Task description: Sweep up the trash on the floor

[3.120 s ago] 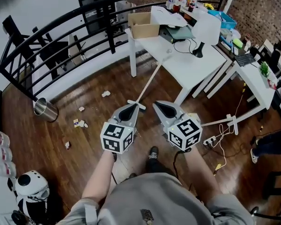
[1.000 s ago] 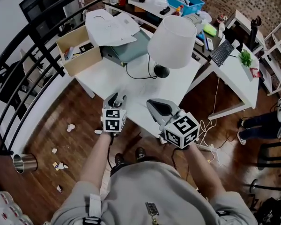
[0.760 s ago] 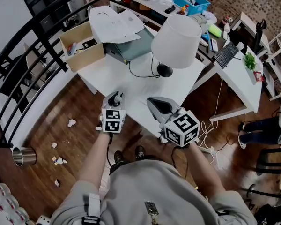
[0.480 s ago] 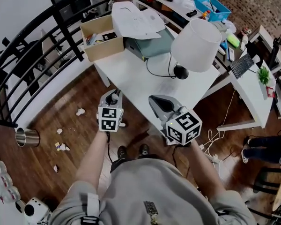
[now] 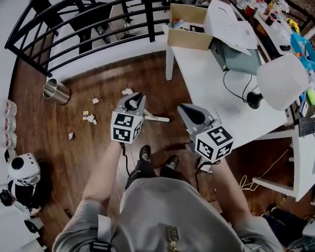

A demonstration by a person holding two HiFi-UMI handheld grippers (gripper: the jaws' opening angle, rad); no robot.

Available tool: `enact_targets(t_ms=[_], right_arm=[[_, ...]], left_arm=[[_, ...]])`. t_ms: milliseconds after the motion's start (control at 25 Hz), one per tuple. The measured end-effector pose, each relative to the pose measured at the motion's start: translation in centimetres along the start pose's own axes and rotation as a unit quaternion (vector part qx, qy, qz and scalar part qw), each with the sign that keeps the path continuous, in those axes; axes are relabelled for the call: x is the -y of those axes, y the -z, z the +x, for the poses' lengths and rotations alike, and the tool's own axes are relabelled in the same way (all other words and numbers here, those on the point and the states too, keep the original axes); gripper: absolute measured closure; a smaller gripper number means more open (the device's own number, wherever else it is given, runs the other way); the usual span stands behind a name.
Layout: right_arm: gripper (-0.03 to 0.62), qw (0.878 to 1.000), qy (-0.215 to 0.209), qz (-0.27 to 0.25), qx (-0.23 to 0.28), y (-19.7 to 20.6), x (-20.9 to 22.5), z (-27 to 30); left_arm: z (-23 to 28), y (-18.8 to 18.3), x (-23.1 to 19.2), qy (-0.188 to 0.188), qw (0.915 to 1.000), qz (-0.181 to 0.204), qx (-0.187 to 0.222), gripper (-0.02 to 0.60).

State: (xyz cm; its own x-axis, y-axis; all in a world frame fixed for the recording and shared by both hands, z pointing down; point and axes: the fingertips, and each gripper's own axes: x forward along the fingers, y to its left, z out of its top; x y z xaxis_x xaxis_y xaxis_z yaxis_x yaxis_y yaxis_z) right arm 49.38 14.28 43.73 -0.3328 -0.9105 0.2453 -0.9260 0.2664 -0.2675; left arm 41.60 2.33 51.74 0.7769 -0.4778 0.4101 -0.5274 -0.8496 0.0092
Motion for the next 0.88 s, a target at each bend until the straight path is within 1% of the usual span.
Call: enact_targets(t_ms=[120,240,440,720,880], right_arm=[[0.594,0.999,-0.039,-0.006,-0.016,1.0,-2.9,2.5],[0.594,0.997,-0.071,-0.018,-0.029,1.1,-6.5,4.9],[0.594,0.992,-0.105,-0.047,-0.041,1.1,-13.3,8.8],[0.594,0.987,-0.138,-0.059,-0.060,2.6,-22.3,14.7],[0.594,0.980,-0.172,-0.069,-0.074,4.1,-28.5,18.8]], left_arm=[[-3.9,0.4,-3.0,-0.033,0.9993,-0.015,0.014,0.538],[-8.1,0.7,-6.0,-0.061,0.9974,-0.026,0.027,0.538],[-15.5,2.6,-10.7,-0.095,0.9937,-0.043,0.041,0.538],[-25.8,7.3,-17.8,-0.137,0.9885,-0.056,0.027,0.538],[-32.0,9.9,-22.3,-0.168,0.9831,-0.069,0.023,0.538]])
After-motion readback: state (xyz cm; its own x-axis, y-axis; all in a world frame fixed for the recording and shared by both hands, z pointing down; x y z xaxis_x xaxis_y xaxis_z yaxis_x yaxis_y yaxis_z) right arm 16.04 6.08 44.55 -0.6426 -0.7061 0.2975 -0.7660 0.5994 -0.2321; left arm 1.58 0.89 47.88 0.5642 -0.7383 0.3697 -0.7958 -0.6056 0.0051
